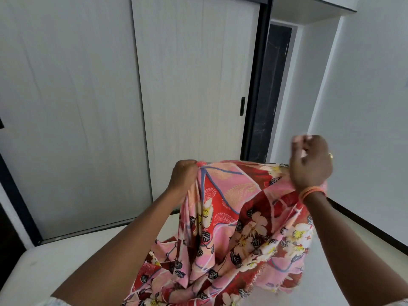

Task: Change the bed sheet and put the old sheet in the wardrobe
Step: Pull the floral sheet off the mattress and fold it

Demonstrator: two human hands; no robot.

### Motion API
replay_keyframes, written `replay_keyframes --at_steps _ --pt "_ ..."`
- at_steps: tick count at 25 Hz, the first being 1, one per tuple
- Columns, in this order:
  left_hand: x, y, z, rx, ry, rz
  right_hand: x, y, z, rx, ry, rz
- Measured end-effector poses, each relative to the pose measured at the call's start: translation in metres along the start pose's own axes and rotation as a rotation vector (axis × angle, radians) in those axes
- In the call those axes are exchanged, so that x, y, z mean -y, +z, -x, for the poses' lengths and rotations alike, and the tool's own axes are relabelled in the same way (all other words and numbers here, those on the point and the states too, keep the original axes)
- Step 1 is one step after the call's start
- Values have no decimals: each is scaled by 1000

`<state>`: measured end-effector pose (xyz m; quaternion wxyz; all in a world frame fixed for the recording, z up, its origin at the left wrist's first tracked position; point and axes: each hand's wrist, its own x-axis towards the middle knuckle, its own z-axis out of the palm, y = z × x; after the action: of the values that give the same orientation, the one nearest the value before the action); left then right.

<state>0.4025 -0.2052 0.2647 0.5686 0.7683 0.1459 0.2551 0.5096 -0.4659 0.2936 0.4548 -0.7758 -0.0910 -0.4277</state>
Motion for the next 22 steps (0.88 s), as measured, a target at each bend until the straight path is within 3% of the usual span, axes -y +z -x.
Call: replay_keyframes --at_steps 2,4,6,8,10,13,16,19,22 --pt "-21 12 8 92 61 94 26 11 32 286 -310 88" --pt "-42 26 20 237 129 151 51 31 65 496 -495 16" --pt "-55 31 28 379 142 271 73 41 88 599 -432 -319" --pt "-56 23 28 544 130 415 76 48 93 532 -264 -588" --pt "-50 13 24 588 99 463 71 50 84 489 -286 -516" --pt "-30 5 17 291 273 153 61 59 65 559 -527 -264" --pt "-3 1 9 -33 544 -241 56 65 40 623 -501 -249" --pt "17 7 9 -133 509 -180 59 59 16 641 -402 -334" --pt "18 11 12 -66 432 -76 69 48 -1 593 -445 -318"
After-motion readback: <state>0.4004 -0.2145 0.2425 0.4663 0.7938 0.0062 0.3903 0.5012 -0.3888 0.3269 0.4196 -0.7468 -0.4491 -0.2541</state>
